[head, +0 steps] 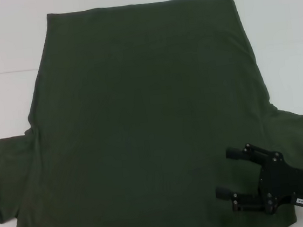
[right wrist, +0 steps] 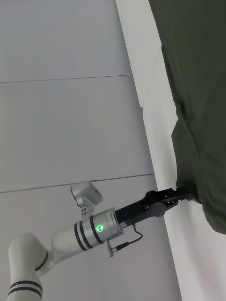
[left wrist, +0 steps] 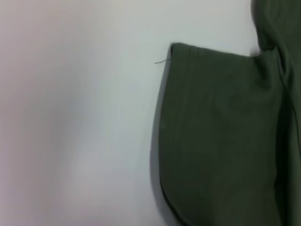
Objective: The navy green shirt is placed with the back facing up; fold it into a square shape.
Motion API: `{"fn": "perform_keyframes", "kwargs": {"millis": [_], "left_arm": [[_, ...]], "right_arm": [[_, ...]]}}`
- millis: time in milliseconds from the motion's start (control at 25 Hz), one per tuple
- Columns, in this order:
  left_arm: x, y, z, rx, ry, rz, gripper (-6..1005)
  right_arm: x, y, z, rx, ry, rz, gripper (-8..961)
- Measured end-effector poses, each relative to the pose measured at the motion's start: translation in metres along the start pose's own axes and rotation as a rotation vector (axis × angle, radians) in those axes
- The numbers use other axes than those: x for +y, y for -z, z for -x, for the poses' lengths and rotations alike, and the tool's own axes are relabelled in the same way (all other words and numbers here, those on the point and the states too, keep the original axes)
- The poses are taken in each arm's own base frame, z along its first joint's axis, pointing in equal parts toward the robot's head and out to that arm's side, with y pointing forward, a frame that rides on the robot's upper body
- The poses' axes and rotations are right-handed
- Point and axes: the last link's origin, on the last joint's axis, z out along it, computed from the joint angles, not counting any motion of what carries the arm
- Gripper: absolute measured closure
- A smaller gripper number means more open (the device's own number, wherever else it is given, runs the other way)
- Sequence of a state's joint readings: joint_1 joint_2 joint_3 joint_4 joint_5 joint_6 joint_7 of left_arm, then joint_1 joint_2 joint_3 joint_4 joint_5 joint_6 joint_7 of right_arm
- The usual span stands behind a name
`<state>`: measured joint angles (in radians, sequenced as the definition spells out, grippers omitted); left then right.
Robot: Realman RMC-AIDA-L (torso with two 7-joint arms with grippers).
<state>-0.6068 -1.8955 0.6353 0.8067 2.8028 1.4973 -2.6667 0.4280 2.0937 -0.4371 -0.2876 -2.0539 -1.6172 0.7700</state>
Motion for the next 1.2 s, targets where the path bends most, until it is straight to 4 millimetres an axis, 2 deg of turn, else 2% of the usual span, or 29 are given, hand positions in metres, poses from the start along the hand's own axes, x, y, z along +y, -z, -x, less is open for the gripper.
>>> {"fn": "perform_keyframes", "kwargs": {"millis": [40,480,920,1200], "left_arm": [[0.0012,-0.0005,-0.0002,-0.002,-0.005,-0.001,754],[0.0037,-0.0008,-0.0019,-0.011,-0.024,-0.017,935],[0.0044,-0.0002,-0.0013,-0.013,-0.024,-0.005,951],[-0.002,0.0029,0.0002,0.014,0.008,0.026,950]], "right_arm": [[0.0,0.0001,0.0,0.0,0.0,0.0,8],[-0.0003,0.0012,0.0003,0.0,0.002,0.0,8],[0.0006,0.0009,0.0011,-0.006,0.003,0.005,8],[0.0008,0.0007,0.001,-0.006,0.002,0.005,8]]}}
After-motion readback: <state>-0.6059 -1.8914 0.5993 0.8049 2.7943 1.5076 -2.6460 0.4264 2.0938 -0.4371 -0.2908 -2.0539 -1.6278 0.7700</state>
